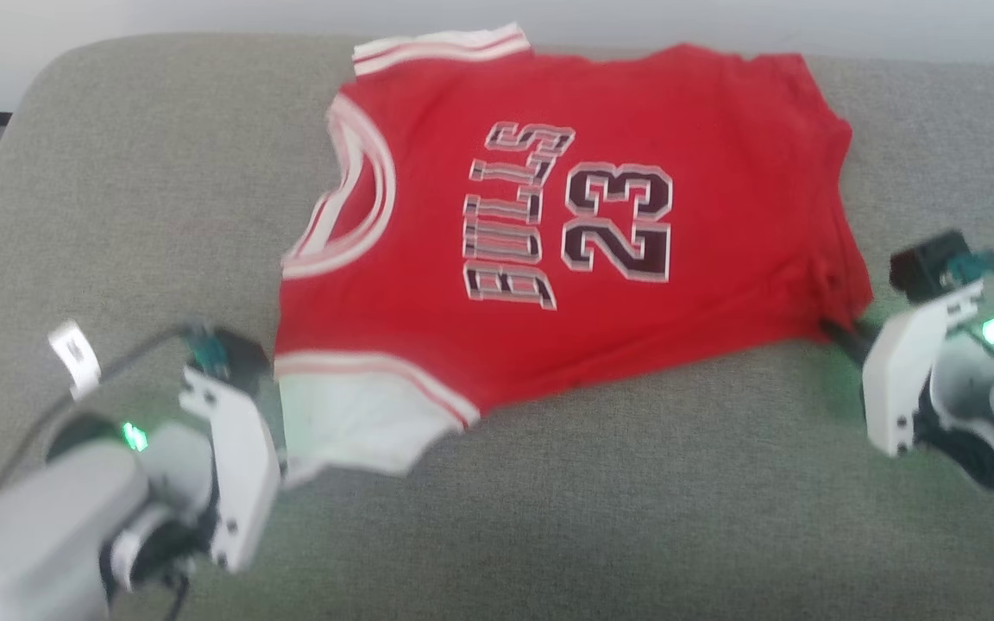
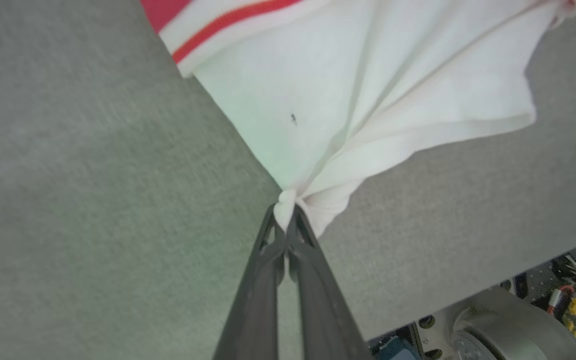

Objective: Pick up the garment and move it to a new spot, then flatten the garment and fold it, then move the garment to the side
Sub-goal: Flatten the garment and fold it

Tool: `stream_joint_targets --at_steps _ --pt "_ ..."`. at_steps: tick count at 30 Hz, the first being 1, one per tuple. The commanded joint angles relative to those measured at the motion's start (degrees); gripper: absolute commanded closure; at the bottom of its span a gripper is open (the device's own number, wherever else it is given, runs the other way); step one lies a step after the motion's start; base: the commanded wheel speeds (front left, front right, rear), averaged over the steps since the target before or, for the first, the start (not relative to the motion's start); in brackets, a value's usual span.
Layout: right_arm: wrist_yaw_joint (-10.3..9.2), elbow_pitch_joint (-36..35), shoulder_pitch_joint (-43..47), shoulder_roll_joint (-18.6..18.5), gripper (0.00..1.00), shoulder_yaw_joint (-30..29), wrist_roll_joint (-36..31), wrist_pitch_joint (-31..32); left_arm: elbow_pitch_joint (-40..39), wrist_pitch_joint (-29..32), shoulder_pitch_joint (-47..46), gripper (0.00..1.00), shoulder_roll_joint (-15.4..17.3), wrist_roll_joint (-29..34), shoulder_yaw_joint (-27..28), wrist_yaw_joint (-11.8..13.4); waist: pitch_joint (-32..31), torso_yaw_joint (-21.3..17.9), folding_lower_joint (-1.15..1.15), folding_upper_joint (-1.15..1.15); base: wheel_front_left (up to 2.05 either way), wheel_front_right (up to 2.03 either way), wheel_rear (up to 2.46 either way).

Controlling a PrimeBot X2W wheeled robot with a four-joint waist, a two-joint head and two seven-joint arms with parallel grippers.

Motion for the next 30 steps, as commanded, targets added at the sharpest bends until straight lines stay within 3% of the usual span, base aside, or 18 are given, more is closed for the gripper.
stream_joint_targets --at_steps 1,6,13,20,25,30 --pt "-0.01 -0.88 1.98 -0.72 1.0 -0.89 0.52 0.5 -1.68 0.4 1.5 1.0 0.92 -0.85 -0.12 1.22 -0.1 -0.04 0.0 0.0 0.0 0.0 0.0" --pt "-0.01 -7.07 12.01 -2.72 1.0 -5.27 0.16 3.61 -11.01 0.79 7.97 1.0 4.02 -2.42 -1.49 6.5 -0.39 -0.27 0.0 0.0 0.0 0.0 0.0" --pt "-0.01 -16.73 25.85 -2.3 1.0 -13.55 -2.08 9.09 -17.13 -0.55 13.14 1.0 6.58 -4.25 -1.94 10.52 -0.07 -1.03 0.0 0.0 0.0 0.0 0.0" --pt "-0.01 -26.07 33.85 1.65 1.0 -23.97 -6.92 13.18 -19.47 -1.94 11.77 1.0 8.68 -3.07 -0.29 12.06 0.22 -1.84 0.0 0.0 0.0 0.0 0.0" --pt "-0.01 -31.33 33.9 4.37 1.0 -28.89 -10.5 15.11 -20.56 -2.56 8.01 1.0 10.42 -0.69 1.84 12.32 0.01 -2.52 0.0 0.0 0.0 0.0 0.0" --pt "-0.01 -35.59 30.92 6.74 1.0 -31.99 -13.69 18.16 -20.73 -1.53 1.49 1.0 11.77 2.58 4.03 10.92 0.27 -3.38 0.0 0.0 0.0 0.0 0.0"
